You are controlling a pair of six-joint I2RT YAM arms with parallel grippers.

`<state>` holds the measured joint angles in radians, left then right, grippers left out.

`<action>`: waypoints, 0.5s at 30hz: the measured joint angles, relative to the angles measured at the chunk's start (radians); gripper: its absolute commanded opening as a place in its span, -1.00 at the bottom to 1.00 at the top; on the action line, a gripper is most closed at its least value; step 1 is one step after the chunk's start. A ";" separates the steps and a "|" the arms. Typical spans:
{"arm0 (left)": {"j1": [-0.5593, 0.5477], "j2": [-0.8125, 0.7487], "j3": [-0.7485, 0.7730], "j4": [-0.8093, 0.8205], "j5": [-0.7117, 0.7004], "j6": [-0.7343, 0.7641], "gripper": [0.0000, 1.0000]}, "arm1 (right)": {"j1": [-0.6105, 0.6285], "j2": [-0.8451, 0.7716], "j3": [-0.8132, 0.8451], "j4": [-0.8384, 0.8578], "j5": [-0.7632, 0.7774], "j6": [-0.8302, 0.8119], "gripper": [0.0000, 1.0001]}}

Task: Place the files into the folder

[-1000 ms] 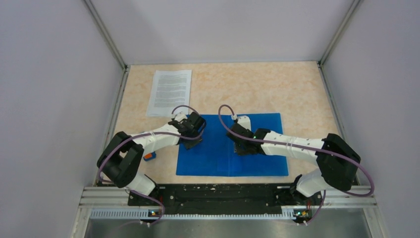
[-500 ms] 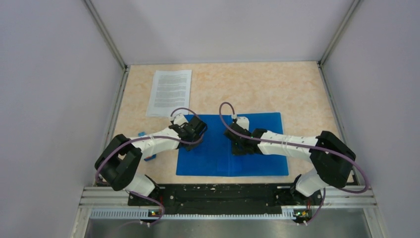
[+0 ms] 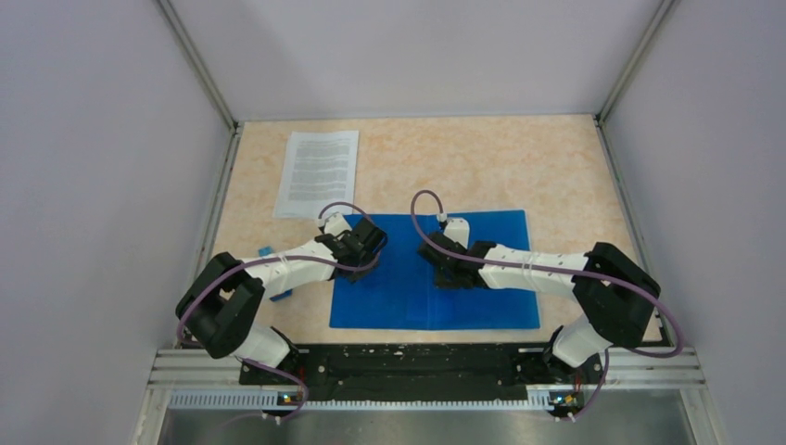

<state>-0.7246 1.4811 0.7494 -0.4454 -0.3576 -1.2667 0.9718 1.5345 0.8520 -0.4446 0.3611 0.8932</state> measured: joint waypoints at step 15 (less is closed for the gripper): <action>-0.002 0.000 0.013 -0.022 0.024 0.009 0.00 | 0.000 0.031 0.001 0.010 0.002 -0.038 -0.76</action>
<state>-0.7261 1.4811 0.7620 -0.4671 -0.3340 -1.2579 0.9718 1.5650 0.8528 -0.4351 0.3626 0.8555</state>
